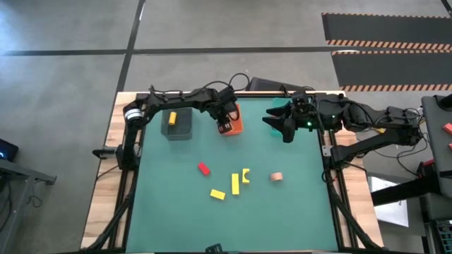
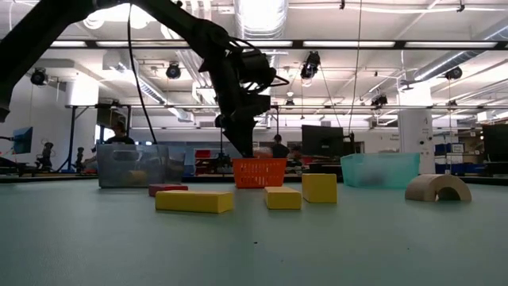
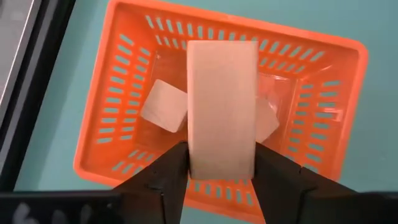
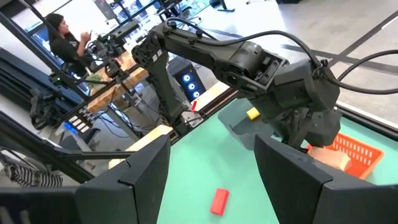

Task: Sort & place blocks by color
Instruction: Put the brown block into the orange bin, then put the yellow block into the black bin

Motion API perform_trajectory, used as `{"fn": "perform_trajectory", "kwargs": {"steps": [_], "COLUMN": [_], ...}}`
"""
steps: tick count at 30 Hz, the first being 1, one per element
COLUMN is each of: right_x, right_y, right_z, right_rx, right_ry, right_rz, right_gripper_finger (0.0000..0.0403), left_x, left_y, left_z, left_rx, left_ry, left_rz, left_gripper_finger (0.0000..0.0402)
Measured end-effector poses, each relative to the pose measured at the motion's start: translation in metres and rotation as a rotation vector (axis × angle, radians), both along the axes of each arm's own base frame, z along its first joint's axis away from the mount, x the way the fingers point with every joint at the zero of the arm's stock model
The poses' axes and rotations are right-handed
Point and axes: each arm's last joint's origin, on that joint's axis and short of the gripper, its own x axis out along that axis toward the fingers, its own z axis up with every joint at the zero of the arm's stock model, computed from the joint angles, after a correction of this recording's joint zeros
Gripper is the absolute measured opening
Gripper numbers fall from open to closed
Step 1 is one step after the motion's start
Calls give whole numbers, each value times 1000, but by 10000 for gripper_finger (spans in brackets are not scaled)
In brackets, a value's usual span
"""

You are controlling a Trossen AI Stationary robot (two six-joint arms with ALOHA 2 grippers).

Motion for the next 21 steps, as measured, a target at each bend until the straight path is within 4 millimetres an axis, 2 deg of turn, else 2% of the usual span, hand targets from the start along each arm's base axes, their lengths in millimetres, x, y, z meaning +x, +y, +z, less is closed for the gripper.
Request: {"fn": "perform_trajectory", "kwargs": {"steps": [4,13,21], "right_x": [0,0,1], "right_y": [0,0,0], "right_z": [0,0,-4], "right_rx": [0,-1,-1], "right_ry": [0,1,15], "right_rz": [0,0,0], "right_gripper_finger": [224,224,224], "left_x": [0,0,-15], "left_y": [0,-2,-23], "left_z": [0,3,37], "left_rx": [2,2,-65], "left_ry": [-3,-7,-49], "left_rz": [0,-2,113], "left_gripper_finger": [166,171,171]}}
